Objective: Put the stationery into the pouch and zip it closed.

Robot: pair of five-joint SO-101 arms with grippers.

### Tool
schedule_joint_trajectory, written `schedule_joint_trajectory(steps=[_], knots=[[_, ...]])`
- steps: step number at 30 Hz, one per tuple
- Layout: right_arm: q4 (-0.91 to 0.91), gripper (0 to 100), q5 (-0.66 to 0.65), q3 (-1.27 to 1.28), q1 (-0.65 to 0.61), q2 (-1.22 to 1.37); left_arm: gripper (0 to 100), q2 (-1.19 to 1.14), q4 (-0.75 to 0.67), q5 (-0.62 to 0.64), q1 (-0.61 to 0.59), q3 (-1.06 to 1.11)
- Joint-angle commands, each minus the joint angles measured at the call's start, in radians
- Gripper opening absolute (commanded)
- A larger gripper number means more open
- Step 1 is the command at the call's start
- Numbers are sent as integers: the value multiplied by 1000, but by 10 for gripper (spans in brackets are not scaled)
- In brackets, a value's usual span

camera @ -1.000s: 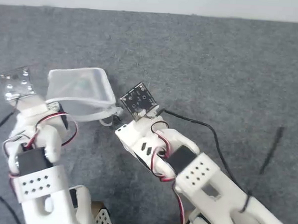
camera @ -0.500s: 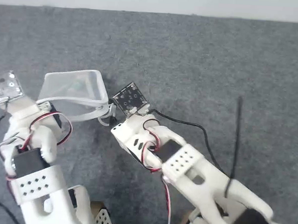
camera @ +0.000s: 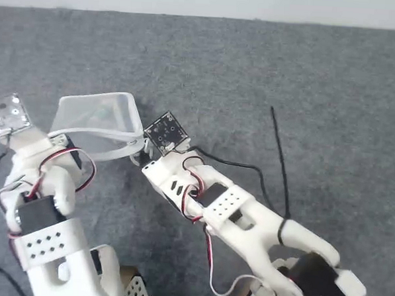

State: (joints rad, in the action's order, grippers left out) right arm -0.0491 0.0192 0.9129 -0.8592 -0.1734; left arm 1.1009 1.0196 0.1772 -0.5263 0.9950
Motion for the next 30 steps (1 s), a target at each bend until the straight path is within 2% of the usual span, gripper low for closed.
schedule_joint_trajectory(steps=[1, 10, 18, 20, 24, 30], knots=[[-117, 189, 12, -52, -7, 33, 27, 3, -28, 12, -9, -38], [-369, 188, 3, 80, -7, -24, 27, 5, -34, 12, -9, -22], [-380, 185, -40, 91, -7, -30, 27, 5, -34, 12, -9, -22], [-381, 145, -40, 92, -7, -30, 27, 5, -34, 12, -9, -22], [-381, 2, -43, 94, -7, -39, 27, 5, -34, 12, -9, -21], [-377, 6, -222, 146, -12, -74, 27, 5, -34, 11, -9, -19]])
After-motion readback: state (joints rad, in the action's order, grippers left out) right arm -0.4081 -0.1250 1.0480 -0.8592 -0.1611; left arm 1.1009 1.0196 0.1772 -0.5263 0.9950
